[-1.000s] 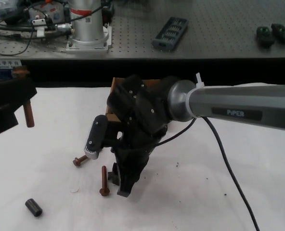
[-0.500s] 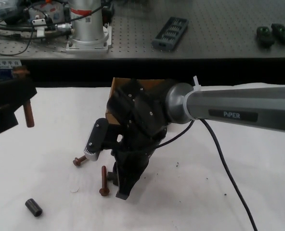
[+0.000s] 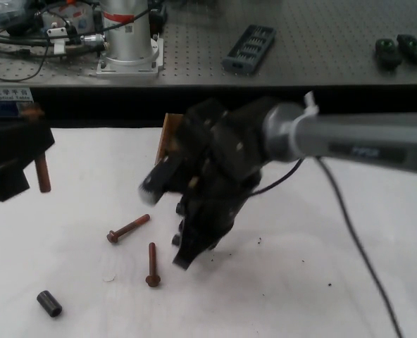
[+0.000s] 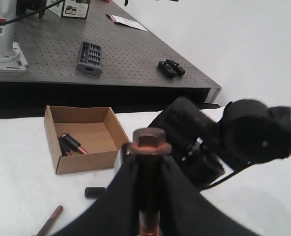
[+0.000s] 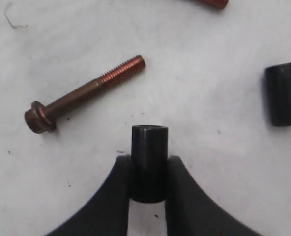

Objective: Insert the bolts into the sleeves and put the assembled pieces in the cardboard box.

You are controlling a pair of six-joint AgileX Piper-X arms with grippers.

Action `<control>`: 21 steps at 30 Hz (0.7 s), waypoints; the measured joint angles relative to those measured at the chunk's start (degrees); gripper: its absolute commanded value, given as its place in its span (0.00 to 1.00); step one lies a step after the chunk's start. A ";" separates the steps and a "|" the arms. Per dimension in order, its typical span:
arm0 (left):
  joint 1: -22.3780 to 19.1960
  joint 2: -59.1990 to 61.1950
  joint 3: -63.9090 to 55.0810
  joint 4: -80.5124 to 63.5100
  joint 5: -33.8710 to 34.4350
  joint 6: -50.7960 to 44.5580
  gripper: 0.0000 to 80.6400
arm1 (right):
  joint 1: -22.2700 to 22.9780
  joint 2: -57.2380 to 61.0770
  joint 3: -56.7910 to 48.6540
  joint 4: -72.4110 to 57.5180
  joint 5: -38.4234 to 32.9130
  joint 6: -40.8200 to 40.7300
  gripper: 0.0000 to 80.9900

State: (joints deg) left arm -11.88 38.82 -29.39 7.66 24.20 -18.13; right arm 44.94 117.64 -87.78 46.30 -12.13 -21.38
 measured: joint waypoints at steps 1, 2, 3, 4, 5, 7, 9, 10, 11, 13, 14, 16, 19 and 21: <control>0.00 0.00 1.06 -1.86 -0.22 -1.23 0.01 | -0.95 -0.75 0.00 0.30 -1.97 0.44 0.02; 0.00 0.00 1.51 -3.14 -0.40 -2.19 0.01 | -1.76 -1.39 0.00 0.75 -3.69 0.85 0.02; 0.00 0.00 1.59 -3.43 -0.40 -2.43 0.01 | -1.93 -1.39 0.00 0.75 -3.69 0.91 0.02; 0.00 0.00 1.90 -4.96 -0.46 -3.48 0.01 | -2.73 -1.89 0.00 1.34 -5.26 1.15 0.02; 0.00 0.00 2.17 -6.42 -0.43 -4.72 0.01 | -3.61 -2.33 0.00 2.01 -6.55 1.27 0.02; 0.00 0.22 2.23 -8.27 -0.43 -6.03 0.01 | -4.39 -2.67 0.00 2.58 -7.46 1.37 0.02; 0.00 2.14 2.22 -13.84 -0.43 -10.64 0.01 | -5.74 -3.58 0.00 3.96 -9.06 1.40 0.02; 0.00 3.26 2.22 -15.28 -0.43 -12.45 0.01 | -6.57 -4.77 0.14 4.42 -9.70 1.55 0.02; 0.00 4.60 2.22 -16.57 -0.01 -14.45 0.01 | -6.90 -5.77 0.37 4.76 -10.58 1.55 0.02; 0.00 7.36 2.22 -18.62 1.64 -17.38 0.01 | -7.53 -10.73 3.68 4.10 -12.68 1.55 0.02; 0.00 9.05 2.22 -19.87 2.71 -18.68 0.01 | -7.73 -12.98 5.61 3.48 -13.16 1.55 0.02; 0.00 11.90 2.22 -22.30 4.10 -20.41 0.01 | -7.83 -17.51 13.60 -0.04 -14.94 1.55 0.02; -0.36 15.63 2.22 -26.22 4.34 -21.16 0.01 | -7.83 -22.73 20.51 -4.14 -16.07 2.39 0.02; -1.09 17.54 2.22 -28.34 4.34 -21.53 0.01 | -7.83 -27.32 27.14 -9.83 -17.85 4.18 0.02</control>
State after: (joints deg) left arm -12.98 56.36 -27.18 -20.68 28.55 -39.66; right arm 37.11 90.32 -60.64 36.47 -29.98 -17.20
